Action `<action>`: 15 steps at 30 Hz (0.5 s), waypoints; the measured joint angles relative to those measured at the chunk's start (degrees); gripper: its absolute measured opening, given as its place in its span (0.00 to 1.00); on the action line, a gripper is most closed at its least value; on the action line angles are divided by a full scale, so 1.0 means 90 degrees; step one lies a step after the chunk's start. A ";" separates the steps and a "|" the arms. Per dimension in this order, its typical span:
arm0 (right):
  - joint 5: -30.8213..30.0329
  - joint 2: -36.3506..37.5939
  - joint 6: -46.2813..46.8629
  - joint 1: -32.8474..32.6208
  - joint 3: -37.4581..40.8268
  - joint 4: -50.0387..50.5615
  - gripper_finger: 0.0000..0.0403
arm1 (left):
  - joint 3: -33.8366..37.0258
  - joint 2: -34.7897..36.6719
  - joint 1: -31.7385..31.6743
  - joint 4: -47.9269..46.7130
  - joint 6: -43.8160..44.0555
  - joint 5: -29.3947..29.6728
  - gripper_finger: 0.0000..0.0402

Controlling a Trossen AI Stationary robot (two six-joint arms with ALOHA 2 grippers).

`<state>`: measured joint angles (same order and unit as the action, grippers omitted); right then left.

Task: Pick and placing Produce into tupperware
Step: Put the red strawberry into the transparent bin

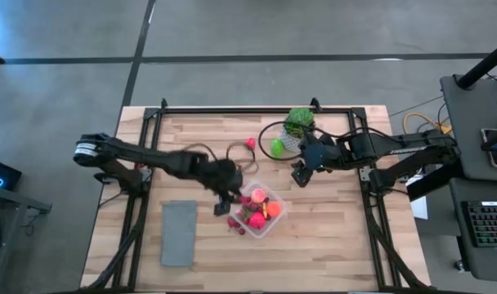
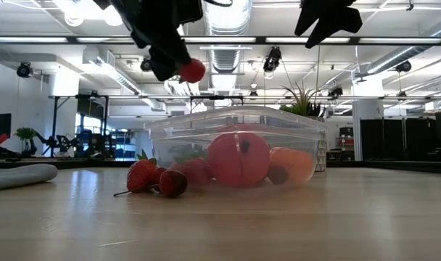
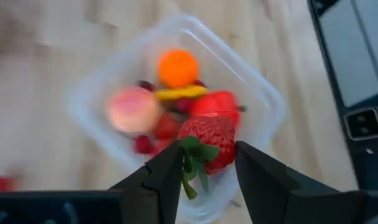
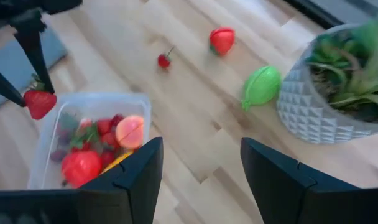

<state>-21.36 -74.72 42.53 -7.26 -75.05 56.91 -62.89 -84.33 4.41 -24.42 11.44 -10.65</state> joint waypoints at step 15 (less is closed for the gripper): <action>0.0939 0.0000 -0.0354 -0.0349 0.0022 0.0121 0.52 | -0.0024 -0.0906 0.0594 0.0194 0.2059 0.0481 0.39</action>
<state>-12.91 -74.72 39.35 -10.40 -74.85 58.00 -63.11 -92.48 9.76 -22.68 29.97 -6.32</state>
